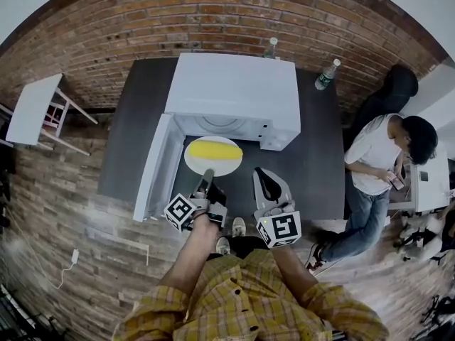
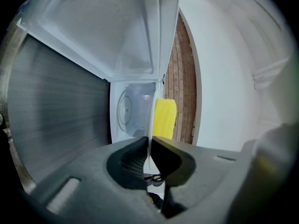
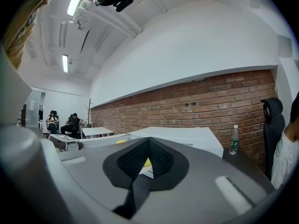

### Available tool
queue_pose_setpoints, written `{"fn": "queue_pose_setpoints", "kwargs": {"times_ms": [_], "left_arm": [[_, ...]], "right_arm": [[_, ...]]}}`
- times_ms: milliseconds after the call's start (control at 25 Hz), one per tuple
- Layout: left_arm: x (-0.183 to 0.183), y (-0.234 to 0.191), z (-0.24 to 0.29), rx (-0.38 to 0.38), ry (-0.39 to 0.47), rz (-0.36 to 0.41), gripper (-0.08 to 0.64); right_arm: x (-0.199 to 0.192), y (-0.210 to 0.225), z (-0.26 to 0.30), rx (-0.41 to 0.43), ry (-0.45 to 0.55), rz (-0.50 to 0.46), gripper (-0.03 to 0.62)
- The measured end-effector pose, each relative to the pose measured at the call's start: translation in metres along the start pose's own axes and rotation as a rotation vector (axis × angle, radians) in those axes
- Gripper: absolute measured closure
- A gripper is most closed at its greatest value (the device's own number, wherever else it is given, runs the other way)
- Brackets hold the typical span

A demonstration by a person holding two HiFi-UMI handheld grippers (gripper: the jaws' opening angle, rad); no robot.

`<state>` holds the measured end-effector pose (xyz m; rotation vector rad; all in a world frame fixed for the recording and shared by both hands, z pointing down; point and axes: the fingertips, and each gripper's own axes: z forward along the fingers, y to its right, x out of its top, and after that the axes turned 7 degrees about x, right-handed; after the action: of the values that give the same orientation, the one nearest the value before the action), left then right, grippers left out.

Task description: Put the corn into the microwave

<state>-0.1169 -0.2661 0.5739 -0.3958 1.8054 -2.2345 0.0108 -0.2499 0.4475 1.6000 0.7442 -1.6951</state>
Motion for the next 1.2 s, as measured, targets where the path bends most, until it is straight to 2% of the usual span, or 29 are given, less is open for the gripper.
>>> {"fn": "queue_pose_setpoints", "kwargs": {"times_ms": [160,520,1200], "left_arm": [[0.009,-0.013,0.024,0.026,0.013,0.065,0.535],[0.022,-0.046,0.072,0.083,0.023,0.058,0.534],[0.042,-0.096,0.146,0.116,0.016,0.023,0.532]], "right_arm": [[-0.004,0.011,0.005,-0.001,0.001,0.009,0.594],[-0.018,0.024,0.011,0.002,-0.025,0.012,0.594],[-0.043,0.035,0.019,0.026,-0.098,0.01,0.592]]}}
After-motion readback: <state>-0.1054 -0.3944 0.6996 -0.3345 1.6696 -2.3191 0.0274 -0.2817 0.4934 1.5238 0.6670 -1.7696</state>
